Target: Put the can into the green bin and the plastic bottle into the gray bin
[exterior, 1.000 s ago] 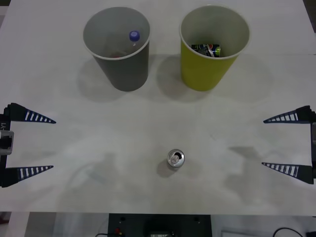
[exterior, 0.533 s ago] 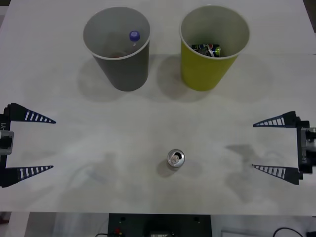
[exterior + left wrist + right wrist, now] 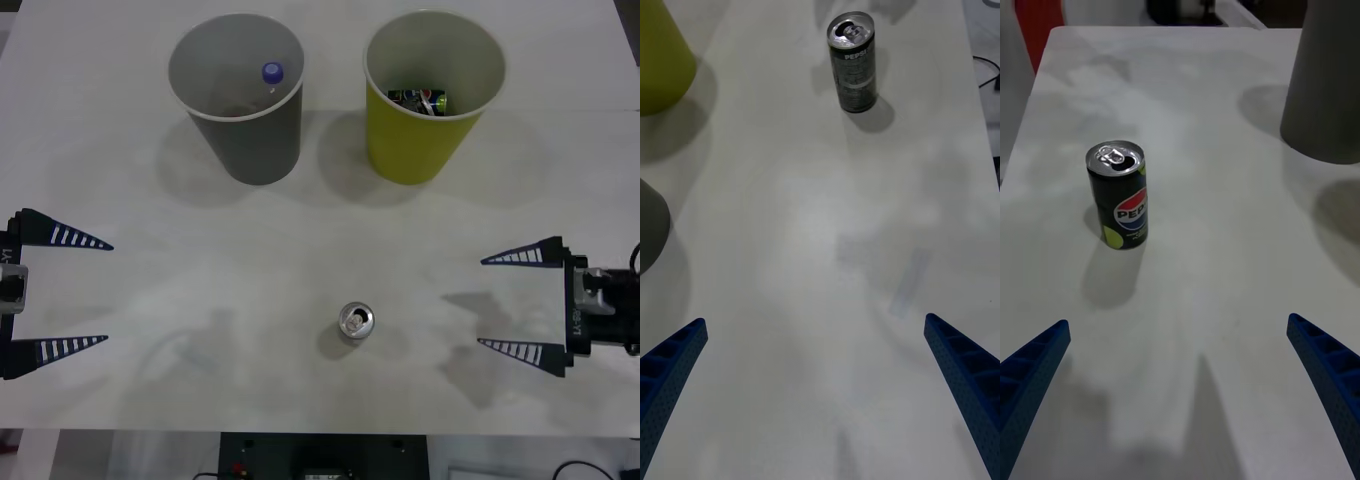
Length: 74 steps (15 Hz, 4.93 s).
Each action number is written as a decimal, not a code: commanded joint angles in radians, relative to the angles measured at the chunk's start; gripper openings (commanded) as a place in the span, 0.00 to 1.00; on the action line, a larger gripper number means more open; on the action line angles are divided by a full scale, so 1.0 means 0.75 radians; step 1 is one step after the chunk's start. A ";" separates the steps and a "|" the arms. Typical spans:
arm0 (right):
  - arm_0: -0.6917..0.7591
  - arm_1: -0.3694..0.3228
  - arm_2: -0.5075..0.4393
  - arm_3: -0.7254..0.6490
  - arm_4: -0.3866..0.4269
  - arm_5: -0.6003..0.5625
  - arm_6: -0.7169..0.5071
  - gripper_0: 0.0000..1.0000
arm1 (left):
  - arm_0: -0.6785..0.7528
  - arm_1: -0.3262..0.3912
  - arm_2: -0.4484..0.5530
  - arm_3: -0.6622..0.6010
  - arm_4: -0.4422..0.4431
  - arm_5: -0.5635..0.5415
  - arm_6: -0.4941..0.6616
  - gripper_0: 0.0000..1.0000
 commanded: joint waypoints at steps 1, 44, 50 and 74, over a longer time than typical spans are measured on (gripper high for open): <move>-0.008 0.039 0.010 0.040 -0.002 -0.024 0.066 1.00 | 0.000 0.000 0.000 0.000 0.000 0.000 0.000 1.00; -0.327 0.679 0.407 0.580 0.002 0.080 0.379 0.00 | 0.000 0.000 0.000 0.000 0.000 0.000 0.000 1.00; -0.325 0.675 0.407 0.578 -0.051 0.080 0.357 0.00 | 0.000 0.000 0.000 0.000 0.000 0.000 0.000 1.00; -0.135 0.037 0.213 -0.435 0.626 0.637 -1.729 0.00 | 0.000 0.000 0.000 0.000 0.000 0.000 0.000 1.00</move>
